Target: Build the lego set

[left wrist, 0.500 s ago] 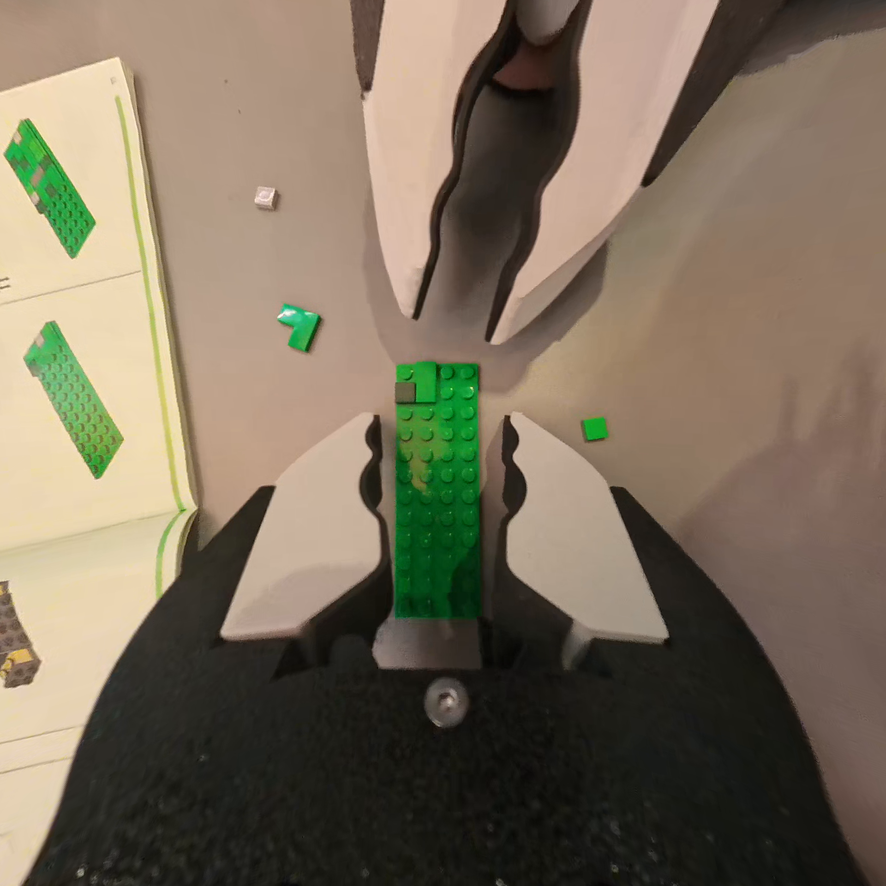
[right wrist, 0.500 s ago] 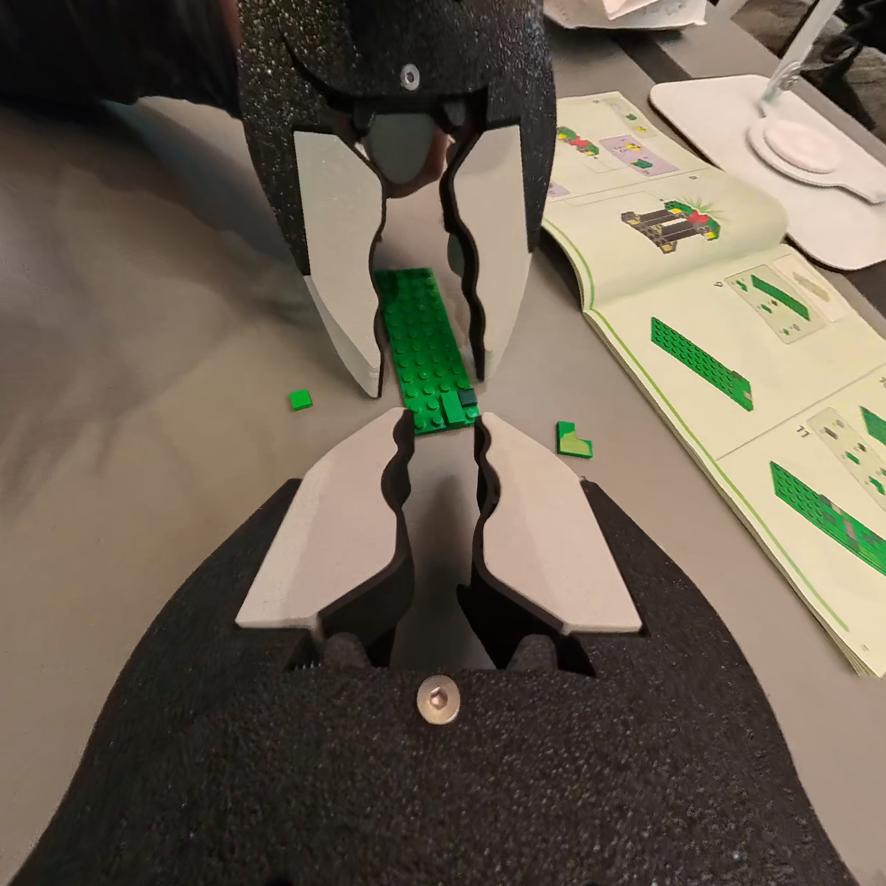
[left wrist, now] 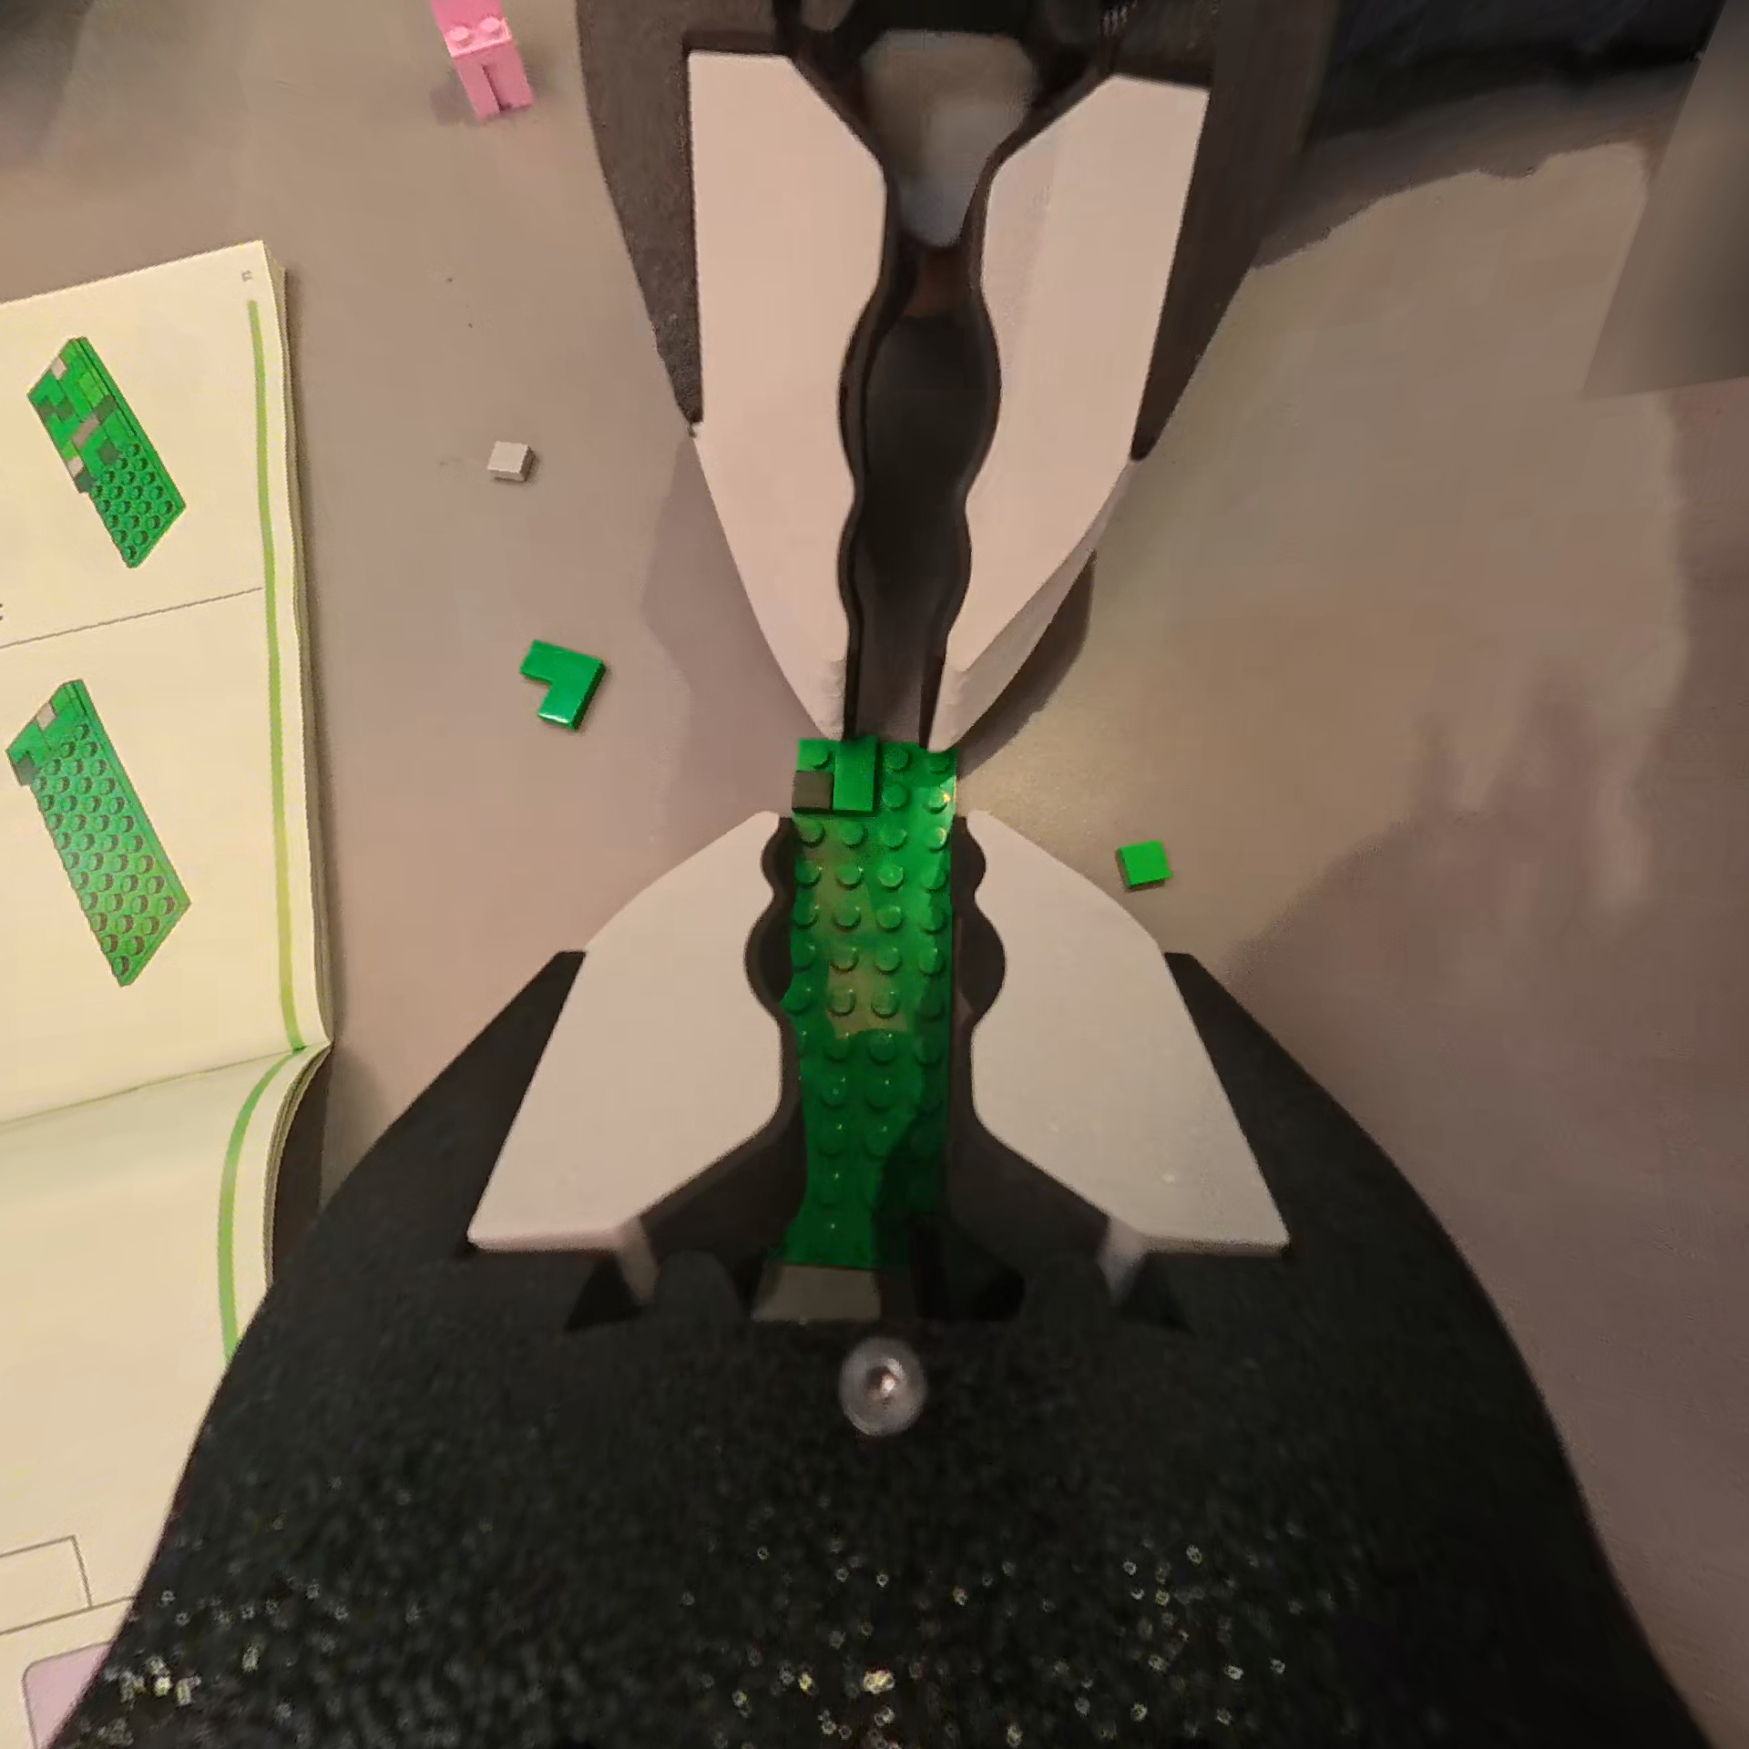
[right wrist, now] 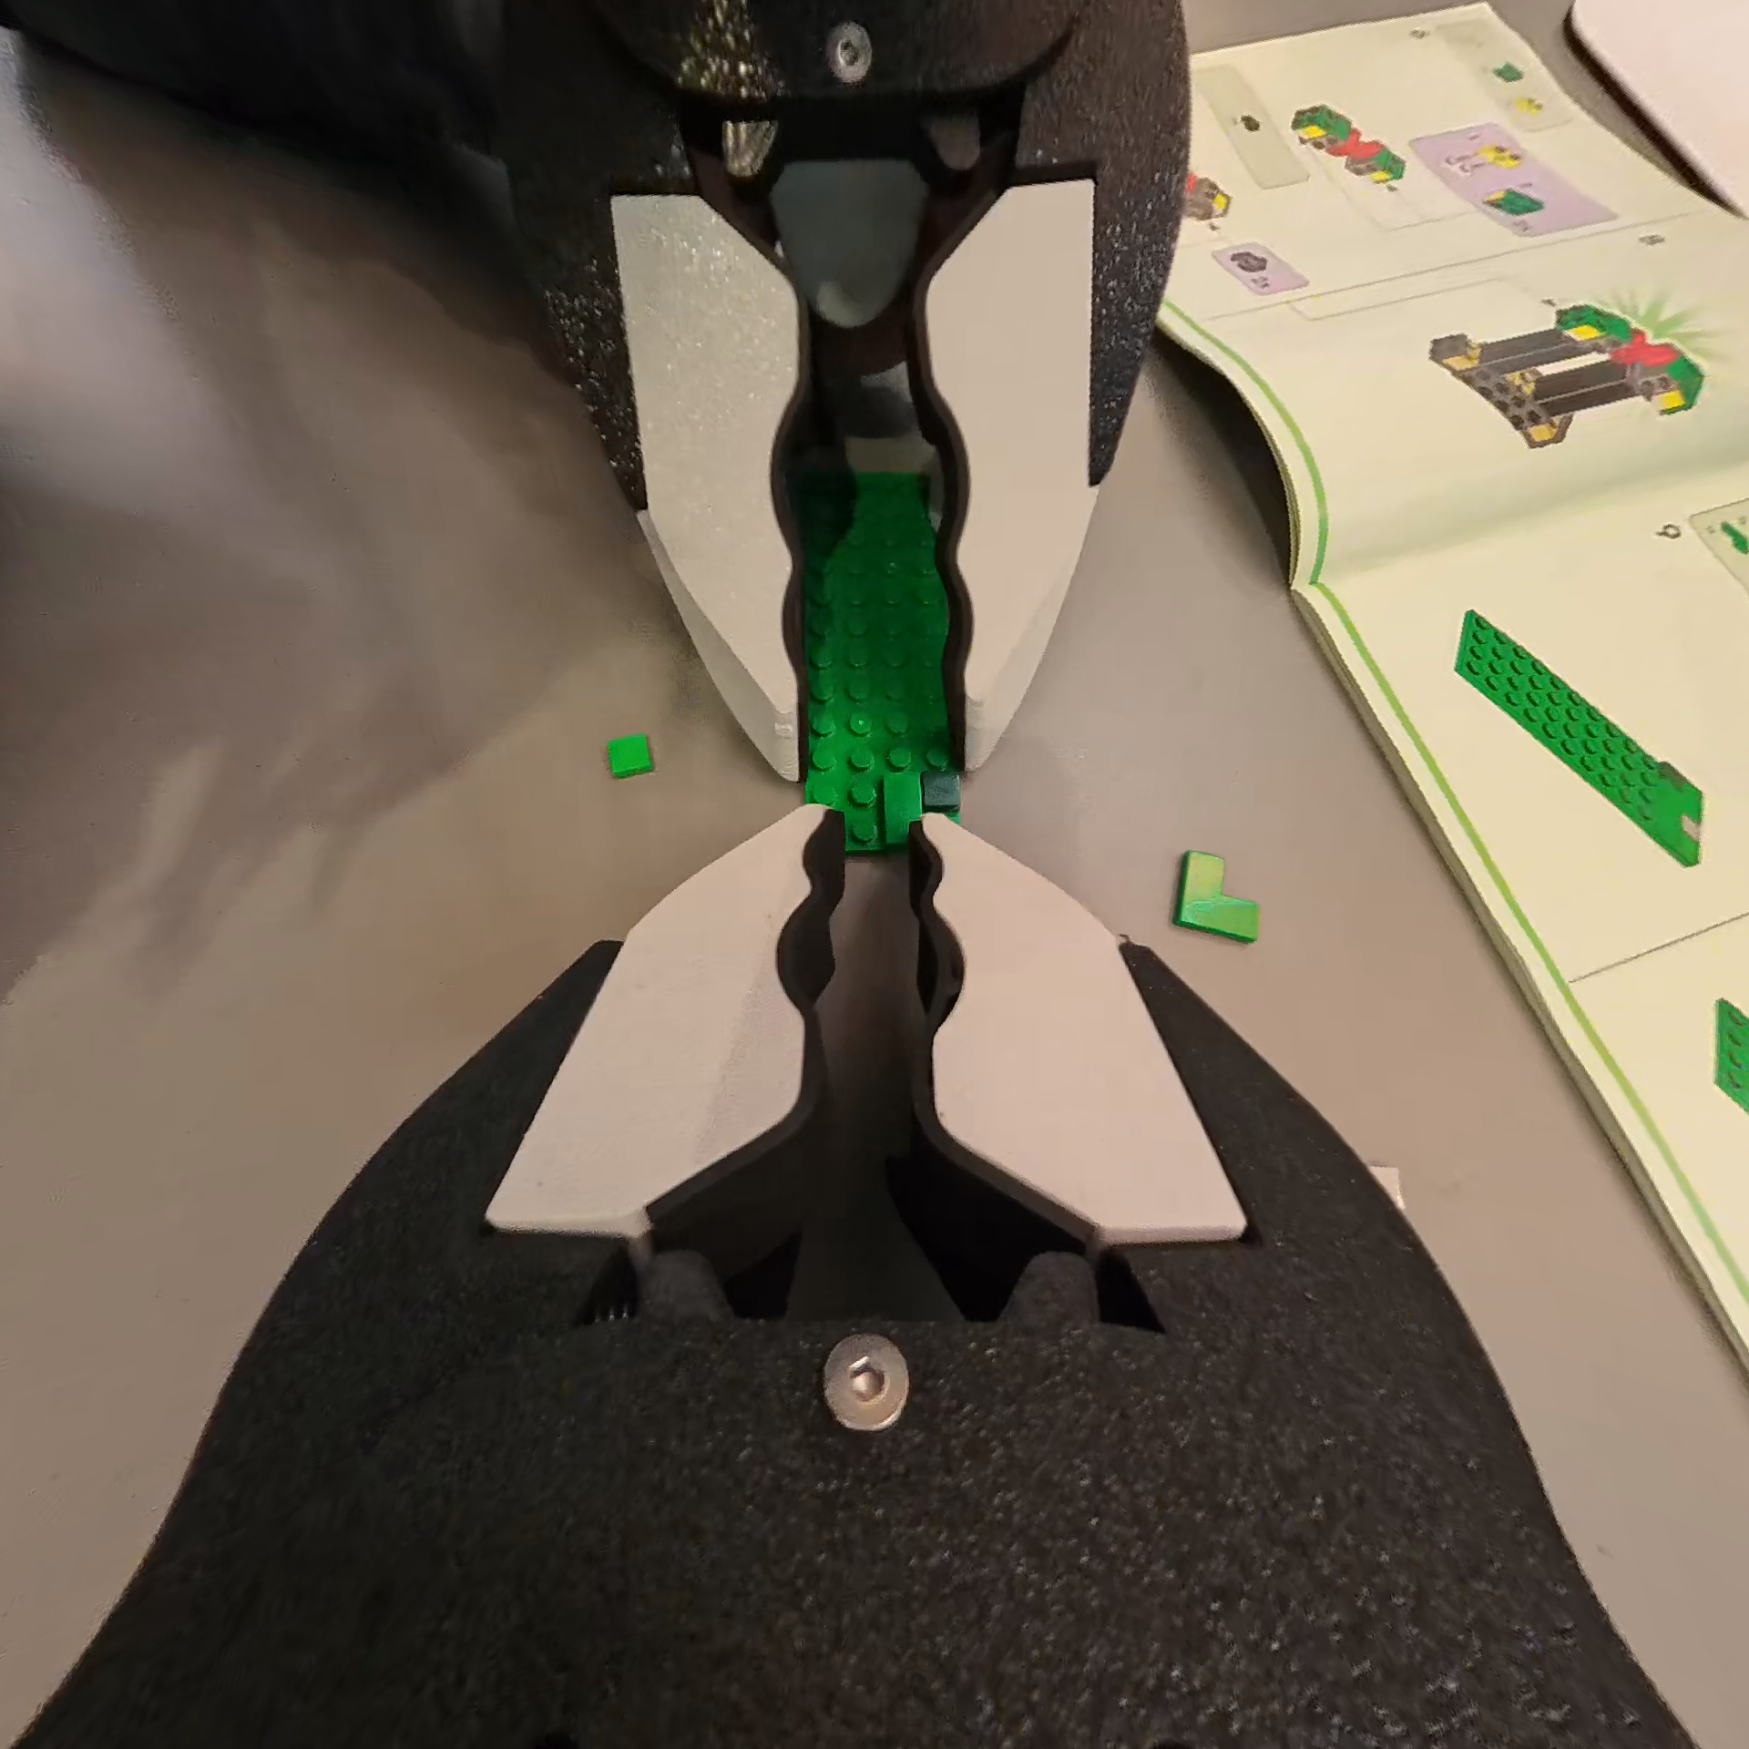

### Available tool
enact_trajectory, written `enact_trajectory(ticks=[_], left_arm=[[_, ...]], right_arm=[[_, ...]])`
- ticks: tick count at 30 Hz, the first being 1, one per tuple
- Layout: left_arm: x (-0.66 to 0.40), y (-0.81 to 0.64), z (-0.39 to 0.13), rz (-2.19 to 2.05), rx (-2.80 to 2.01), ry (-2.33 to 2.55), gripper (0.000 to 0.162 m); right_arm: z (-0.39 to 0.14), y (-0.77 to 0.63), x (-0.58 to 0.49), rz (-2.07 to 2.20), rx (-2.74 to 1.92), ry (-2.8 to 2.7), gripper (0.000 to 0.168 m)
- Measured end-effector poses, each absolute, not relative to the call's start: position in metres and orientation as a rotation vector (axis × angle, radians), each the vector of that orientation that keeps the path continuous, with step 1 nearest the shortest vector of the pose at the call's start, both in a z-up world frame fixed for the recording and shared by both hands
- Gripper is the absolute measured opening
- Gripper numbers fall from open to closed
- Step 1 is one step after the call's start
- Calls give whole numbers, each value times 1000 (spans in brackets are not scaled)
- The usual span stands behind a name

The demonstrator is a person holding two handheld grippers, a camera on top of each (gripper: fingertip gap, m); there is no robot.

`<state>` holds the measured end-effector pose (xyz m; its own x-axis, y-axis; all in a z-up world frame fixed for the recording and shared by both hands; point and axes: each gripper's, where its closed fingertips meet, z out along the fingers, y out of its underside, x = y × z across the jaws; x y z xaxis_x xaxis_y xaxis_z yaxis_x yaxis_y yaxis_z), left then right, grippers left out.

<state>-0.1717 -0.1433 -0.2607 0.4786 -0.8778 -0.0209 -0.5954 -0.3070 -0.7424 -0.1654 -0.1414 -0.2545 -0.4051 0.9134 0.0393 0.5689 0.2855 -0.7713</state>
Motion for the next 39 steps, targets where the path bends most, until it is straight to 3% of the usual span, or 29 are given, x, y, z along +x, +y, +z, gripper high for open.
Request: enact_trajectory(ticks=[27,39], left_arm=[[-170,-140,-260,-504,-2049,1124,31],[-170,-140,-260,-501,-2052,1115,31]], right_arm=[[-255,-139,-169,913,-1712,-1794,32],[-251,-139,-166,1002,-1863,-1659,31]])
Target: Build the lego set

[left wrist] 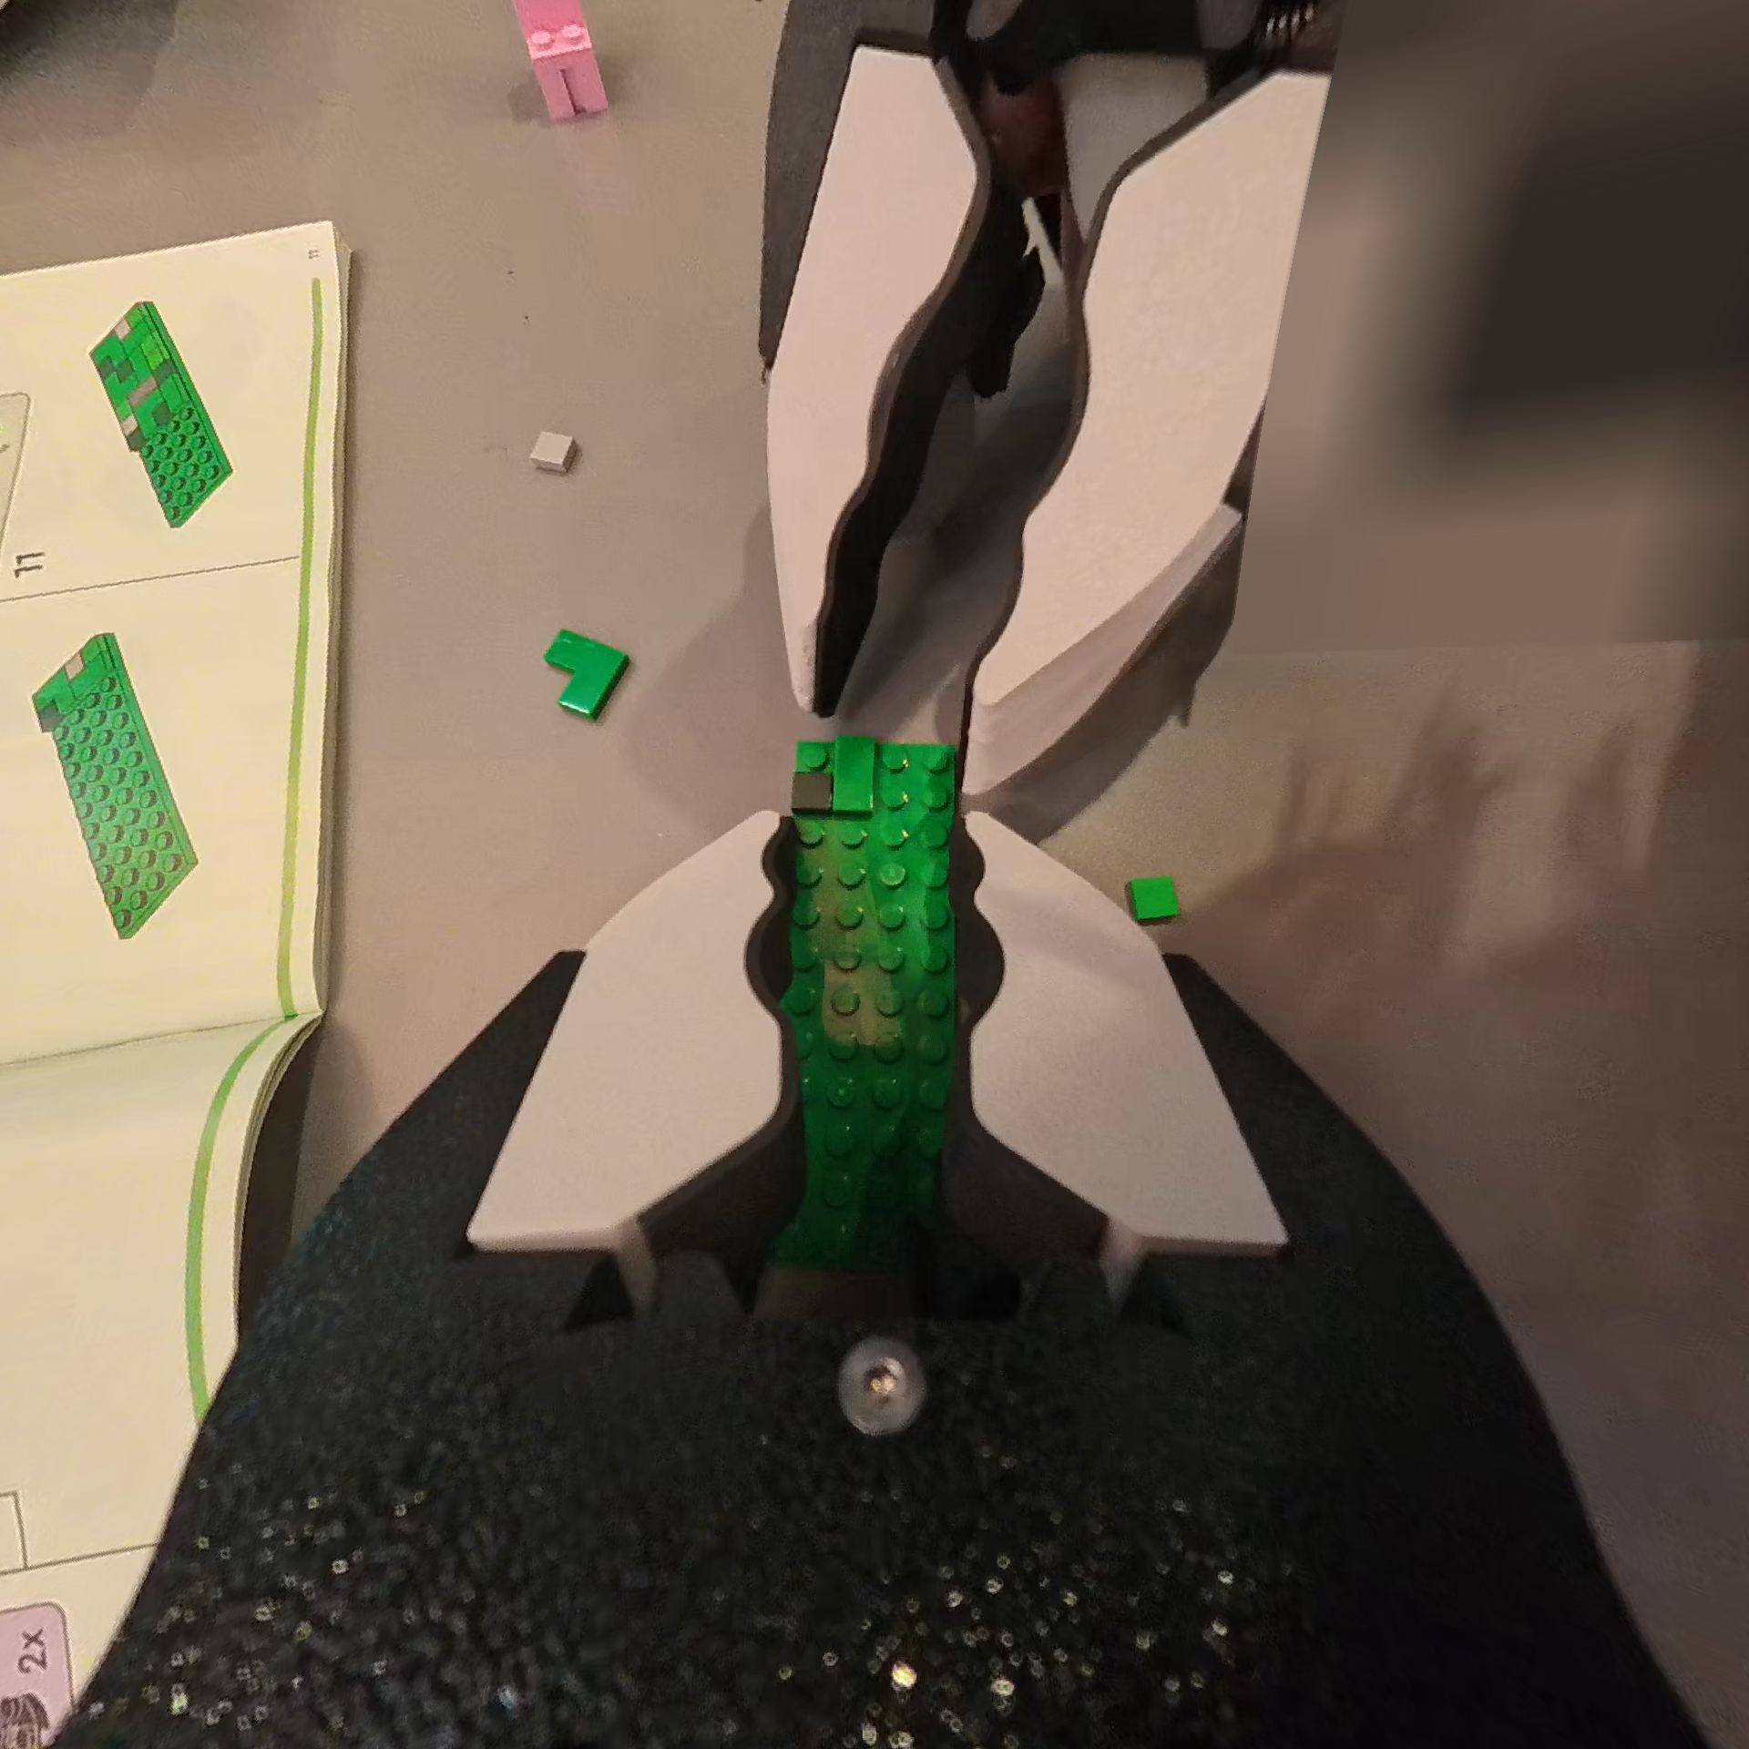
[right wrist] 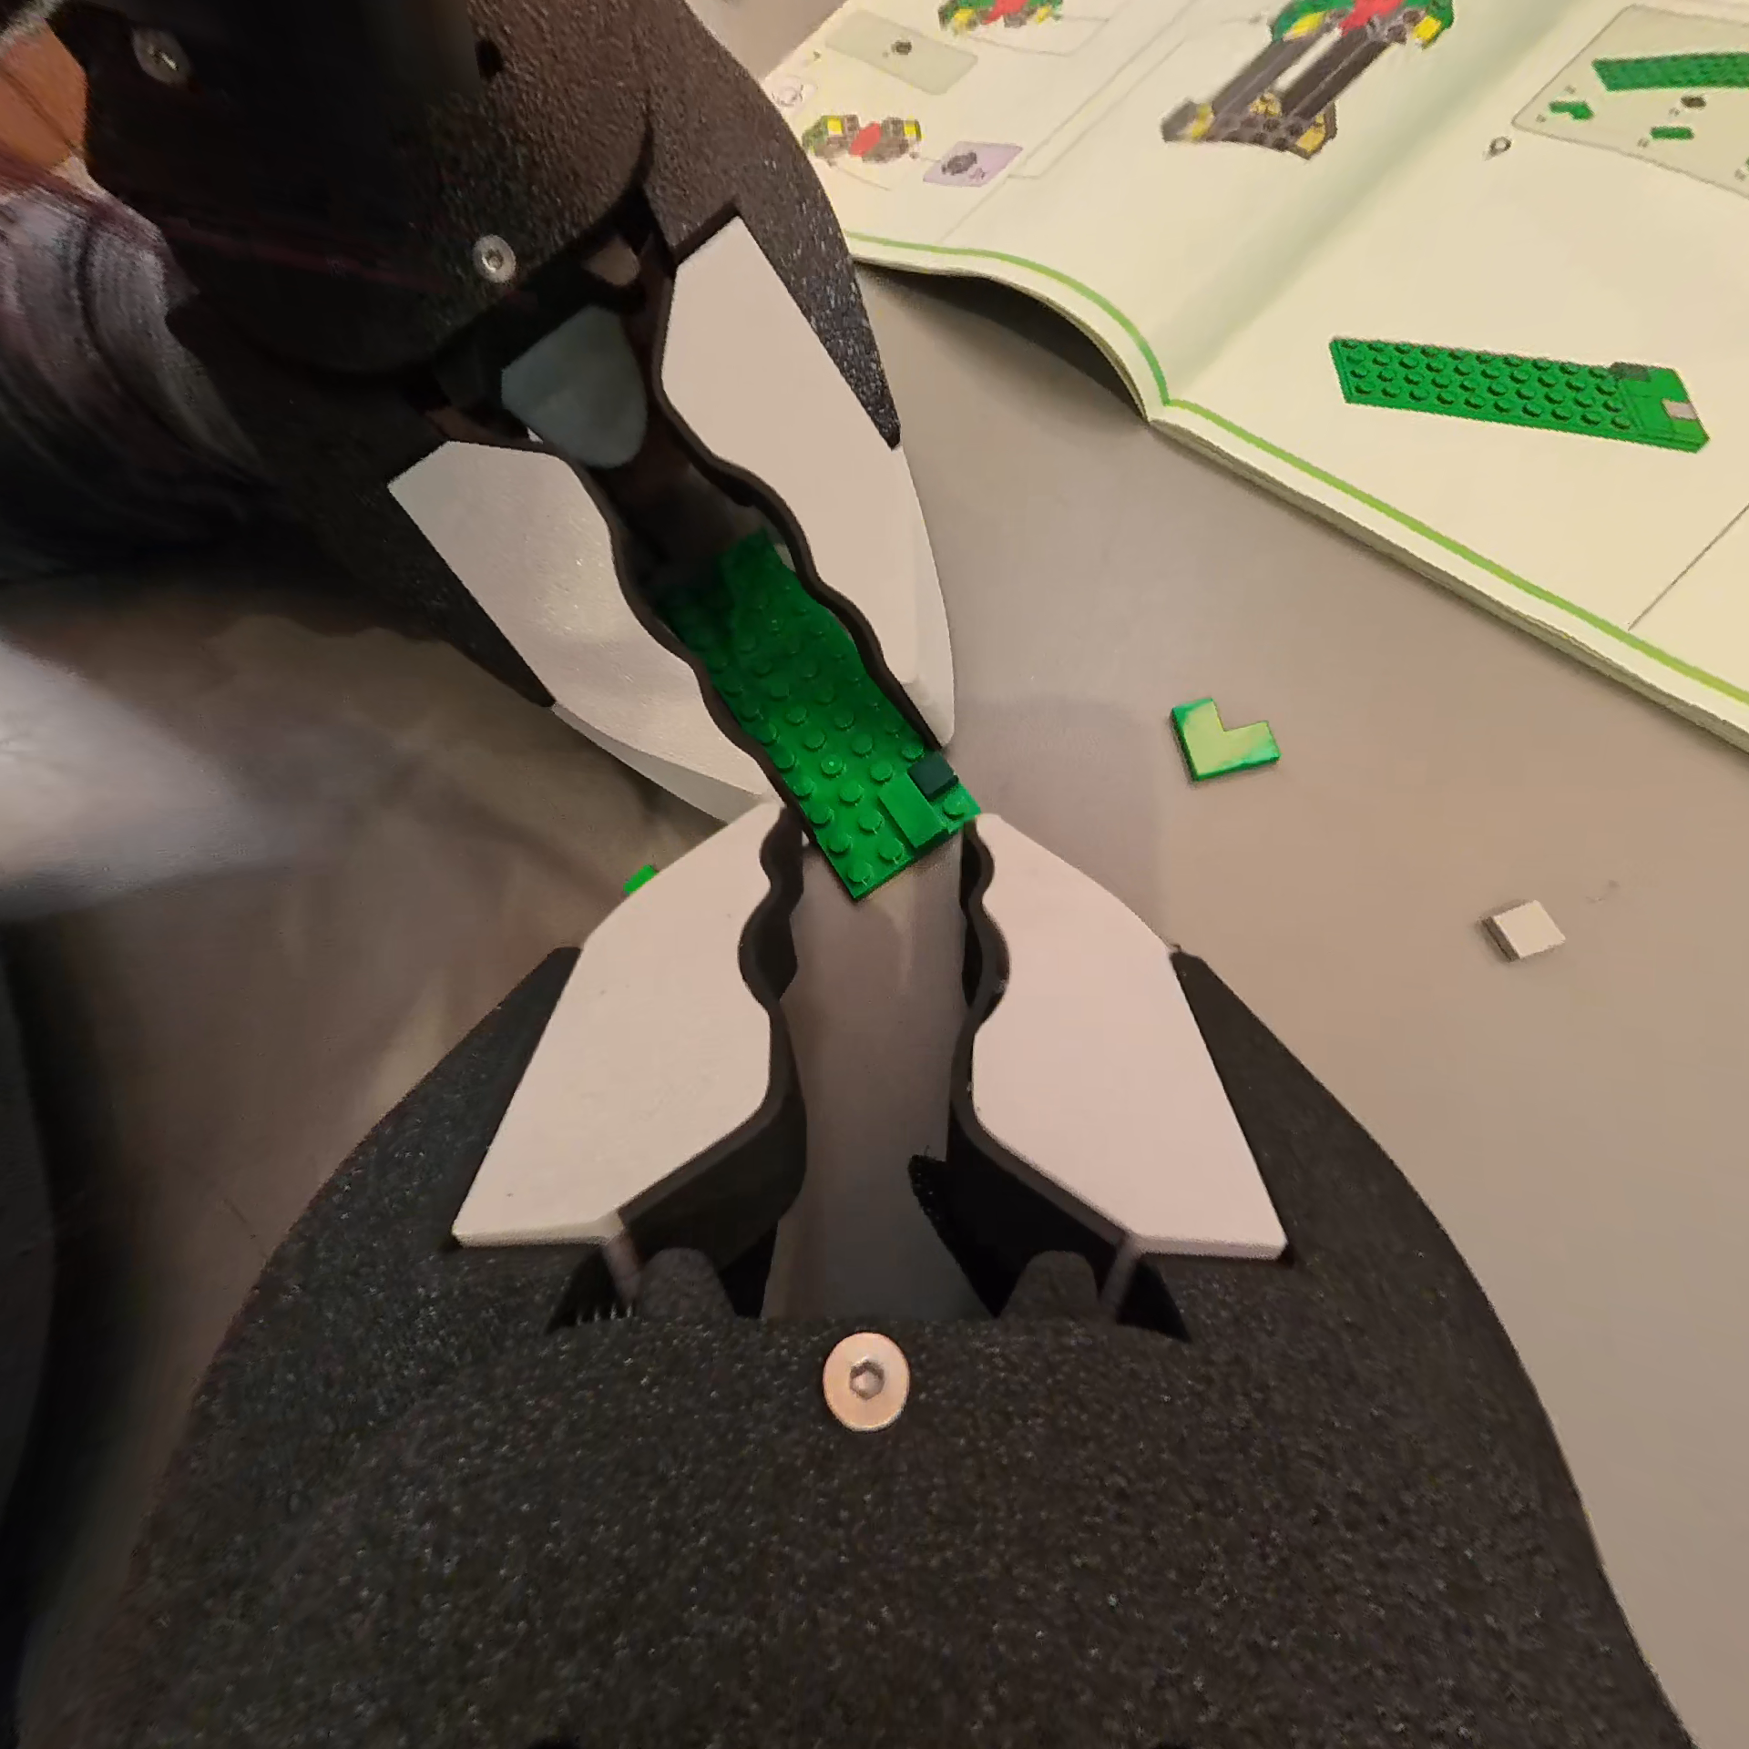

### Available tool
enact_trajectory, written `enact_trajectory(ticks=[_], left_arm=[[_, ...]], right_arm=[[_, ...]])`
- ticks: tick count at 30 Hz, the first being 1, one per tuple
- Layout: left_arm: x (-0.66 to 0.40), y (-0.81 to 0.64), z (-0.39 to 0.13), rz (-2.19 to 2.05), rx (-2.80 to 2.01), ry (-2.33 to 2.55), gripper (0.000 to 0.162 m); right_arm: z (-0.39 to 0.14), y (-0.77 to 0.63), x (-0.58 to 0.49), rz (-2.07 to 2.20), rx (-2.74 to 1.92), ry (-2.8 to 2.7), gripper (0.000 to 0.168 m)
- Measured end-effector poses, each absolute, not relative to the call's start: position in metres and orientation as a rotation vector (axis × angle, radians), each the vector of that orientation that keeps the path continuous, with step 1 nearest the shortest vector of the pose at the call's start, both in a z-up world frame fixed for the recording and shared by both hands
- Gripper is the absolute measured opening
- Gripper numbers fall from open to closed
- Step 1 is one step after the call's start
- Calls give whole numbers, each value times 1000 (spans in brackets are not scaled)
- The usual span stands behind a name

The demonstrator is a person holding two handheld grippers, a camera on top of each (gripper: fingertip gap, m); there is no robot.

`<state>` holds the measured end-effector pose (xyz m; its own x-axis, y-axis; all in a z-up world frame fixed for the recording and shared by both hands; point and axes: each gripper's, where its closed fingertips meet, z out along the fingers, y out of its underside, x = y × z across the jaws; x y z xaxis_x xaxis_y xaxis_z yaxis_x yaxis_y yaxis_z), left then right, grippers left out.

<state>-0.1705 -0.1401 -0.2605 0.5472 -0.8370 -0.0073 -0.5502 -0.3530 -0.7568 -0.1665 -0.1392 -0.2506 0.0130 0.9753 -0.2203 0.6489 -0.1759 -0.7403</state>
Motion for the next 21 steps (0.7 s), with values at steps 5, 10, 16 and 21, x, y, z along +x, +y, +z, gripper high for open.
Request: enact_trajectory(ticks=[5,10,16,21], left_arm=[[-171,-140,-260,-500,-2052,1115,30],[-171,-140,-261,-499,-2052,1114,31],[-171,-140,-261,-495,-2049,1117,31],[-170,-140,-261,-487,-2045,1121,31]], right_arm=[[-257,-140,-165,927,-1967,-1699,33],[-255,-143,-166,990,-1988,-1690,28],[-252,-144,-168,1077,-1989,-1664,31],[-251,-144,-169,1106,-1995,-1653,31]])
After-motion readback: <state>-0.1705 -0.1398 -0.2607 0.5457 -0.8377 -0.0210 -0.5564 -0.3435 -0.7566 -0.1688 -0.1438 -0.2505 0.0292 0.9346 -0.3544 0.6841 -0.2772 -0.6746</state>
